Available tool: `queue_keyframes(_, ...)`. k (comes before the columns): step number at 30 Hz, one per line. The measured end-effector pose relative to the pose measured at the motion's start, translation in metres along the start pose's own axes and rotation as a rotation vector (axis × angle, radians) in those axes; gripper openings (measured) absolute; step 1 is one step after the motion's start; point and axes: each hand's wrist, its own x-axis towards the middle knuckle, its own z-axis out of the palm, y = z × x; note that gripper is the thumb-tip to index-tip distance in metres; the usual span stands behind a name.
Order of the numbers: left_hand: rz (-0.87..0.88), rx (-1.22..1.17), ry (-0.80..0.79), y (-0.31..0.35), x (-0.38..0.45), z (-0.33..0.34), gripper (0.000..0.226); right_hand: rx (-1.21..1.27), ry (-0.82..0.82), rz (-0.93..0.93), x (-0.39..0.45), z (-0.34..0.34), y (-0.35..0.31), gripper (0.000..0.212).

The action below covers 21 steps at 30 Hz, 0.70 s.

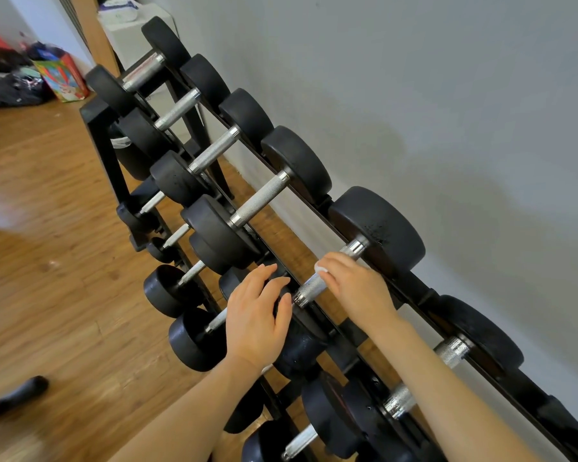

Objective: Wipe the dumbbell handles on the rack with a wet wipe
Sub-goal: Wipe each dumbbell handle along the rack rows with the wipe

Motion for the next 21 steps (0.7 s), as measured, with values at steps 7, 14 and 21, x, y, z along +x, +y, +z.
queue_keyframes(7, 0.005, -0.005, 0.003, 0.000, 0.000, 0.000, 0.043, 0.036, 0.045, 0.090, 0.002, 0.000, 0.002, 0.033)
queue_keyframes(14, -0.002, 0.002, -0.005, 0.001, 0.000, 0.000, 0.043, 0.037, 0.053, 0.121, -0.001, 0.006, -0.008, 0.032)
queue_keyframes(21, 0.000, 0.007, 0.002, 0.000, 0.000, 0.000, 0.041, 0.069, 0.090, 0.038, -0.010, 0.013, -0.028, 0.013)
